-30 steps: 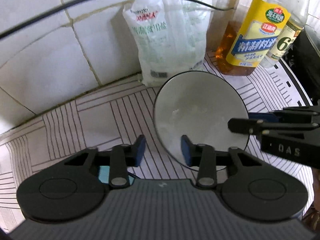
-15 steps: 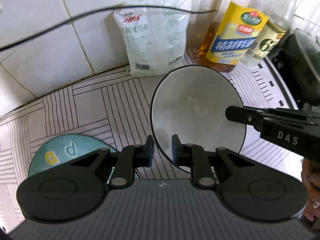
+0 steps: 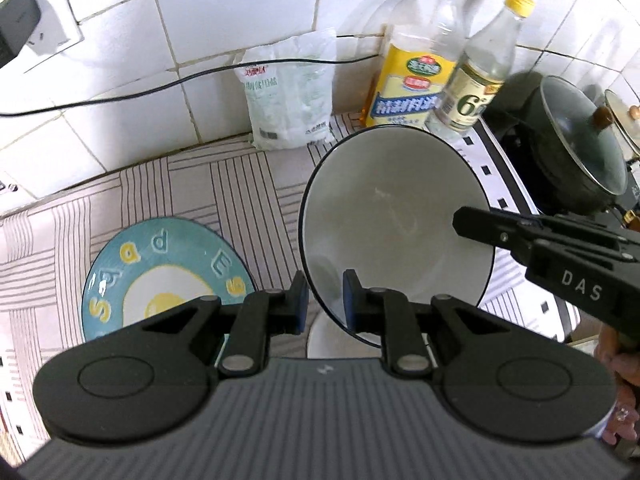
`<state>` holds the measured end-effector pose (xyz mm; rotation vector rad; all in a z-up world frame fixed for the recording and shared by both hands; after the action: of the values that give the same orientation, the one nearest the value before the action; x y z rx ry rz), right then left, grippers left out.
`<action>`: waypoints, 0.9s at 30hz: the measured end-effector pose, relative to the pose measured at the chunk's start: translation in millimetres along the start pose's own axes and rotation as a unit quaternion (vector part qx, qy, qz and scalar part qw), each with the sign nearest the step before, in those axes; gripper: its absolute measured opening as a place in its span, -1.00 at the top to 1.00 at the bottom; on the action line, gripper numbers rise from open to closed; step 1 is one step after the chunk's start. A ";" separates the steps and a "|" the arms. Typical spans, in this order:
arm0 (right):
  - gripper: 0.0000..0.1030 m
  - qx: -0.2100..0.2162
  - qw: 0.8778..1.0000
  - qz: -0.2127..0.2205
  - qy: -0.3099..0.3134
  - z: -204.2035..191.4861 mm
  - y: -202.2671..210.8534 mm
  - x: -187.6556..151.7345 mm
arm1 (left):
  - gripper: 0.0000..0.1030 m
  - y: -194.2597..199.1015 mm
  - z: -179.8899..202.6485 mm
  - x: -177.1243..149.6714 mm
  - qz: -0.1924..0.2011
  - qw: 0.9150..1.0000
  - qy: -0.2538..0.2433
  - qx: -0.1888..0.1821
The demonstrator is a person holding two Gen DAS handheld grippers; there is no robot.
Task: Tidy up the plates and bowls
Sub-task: 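Carry the third bowl over the nested bowls and lower it inside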
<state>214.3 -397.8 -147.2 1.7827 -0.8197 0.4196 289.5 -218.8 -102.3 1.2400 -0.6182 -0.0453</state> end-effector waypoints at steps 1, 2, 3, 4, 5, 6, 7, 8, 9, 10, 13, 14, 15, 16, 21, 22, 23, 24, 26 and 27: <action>0.80 0.001 1.000 0.001 0.002 -1.1 5.0 -1.8 | 0.68 3.5 2.0 -4.0 0.000 1.000 0.001 0.002; 0.80 0.003 1.000 0.002 0.005 -2.5 9.0 -4.1 | 0.68 6.4 3.9 -7.8 -0.001 1.000 0.002 0.004; 0.80 0.004 1.000 0.003 0.009 -3.7 12.9 -6.8 | 0.68 7.9 5.6 -11.1 -0.002 1.000 0.003 0.005; 0.80 0.005 1.000 0.004 0.013 -5.1 15.7 -9.7 | 0.68 9.4 6.7 -14.9 -0.003 1.000 0.007 0.006; 0.80 0.005 1.000 0.003 0.019 -6.4 17.8 -13.1 | 0.68 10.5 7.8 -18.7 -0.005 1.000 0.011 0.006; 0.80 0.005 1.000 0.003 0.022 -7.5 19.2 -16.4 | 0.68 10.8 8.5 -22.2 -0.008 1.000 0.013 0.007; 0.80 0.005 1.000 0.001 0.024 -7.7 20.2 -19.8 | 0.68 10.1 8.2 -25.9 -0.013 1.000 0.017 0.006; 0.80 0.006 1.000 -0.001 0.026 -8.0 20.8 -23.8 | 0.68 8.8 7.4 -29.2 -0.020 0.999 0.024 0.003; 0.80 0.006 1.000 -0.004 0.027 -7.5 20.6 -27.3 | 0.68 7.0 5.9 -32.8 -0.029 0.999 0.030 -0.001; 0.80 0.007 1.000 -0.007 0.027 -7.0 20.6 -30.6 | 0.68 4.4 5.7 -36.3 -0.038 0.999 0.031 -0.003; 0.80 0.011 1.000 -0.020 0.022 -1.8 18.1 -39.3 | 0.69 -6.6 6.6 -48.5 -0.059 0.998 0.032 -0.010; 0.80 0.014 0.999 -0.025 0.022 -0.1 16.5 -42.1 | 0.69 -10.5 6.4 -51.3 -0.067 0.997 0.037 -0.010; 0.80 0.015 0.999 -0.031 0.020 1.1 14.3 -44.6 | 0.69 -14.1 6.7 -53.5 -0.070 0.997 0.040 -0.008; 0.80 0.014 0.999 -0.036 0.019 2.1 11.8 -47.2 | 0.68 -17.0 7.4 -55.9 -0.073 0.996 0.041 -0.004; 0.80 0.010 0.998 -0.049 0.034 -0.8 1.5 -58.9 | 0.63 -32.2 7.4 -64.9 -0.098 0.994 0.043 0.016; 0.80 0.007 0.998 -0.049 0.042 -2.7 0.0 -61.2 | 0.63 -34.2 7.3 -65.7 -0.102 0.994 0.044 0.020; 0.80 0.003 0.997 -0.050 0.051 -4.3 -1.5 -62.8 | 0.63 -37.2 7.4 -65.4 -0.105 0.993 0.044 0.024; 0.80 -0.002 0.997 -0.051 0.061 -6.8 -2.9 -64.8 | 0.62 -38.8 8.0 -65.8 -0.109 0.993 0.041 0.028; 0.80 -0.016 0.995 -0.050 0.090 -11.5 -4.4 -68.1 | 0.58 -42.7 10.2 -65.2 -0.119 0.992 0.037 0.031; 0.81 -0.023 0.993 -0.046 0.108 -15.1 -4.6 -69.8 | 0.55 -44.0 10.5 -64.9 -0.124 0.991 0.039 0.030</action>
<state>170.2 -360.2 -189.2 1.6915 -0.5879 0.5180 243.3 -219.9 -166.6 1.3648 -0.3965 -0.1865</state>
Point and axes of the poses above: each gripper's, at about its wrist camera, not at the fingertips, and y roughly against the way its jaws point, z to its right, x to its top, the point moved 1 cm from there along -y, roughly the way its jaws point, and after that the axes turned 5 degrees about -x, right-handed, at the moved point
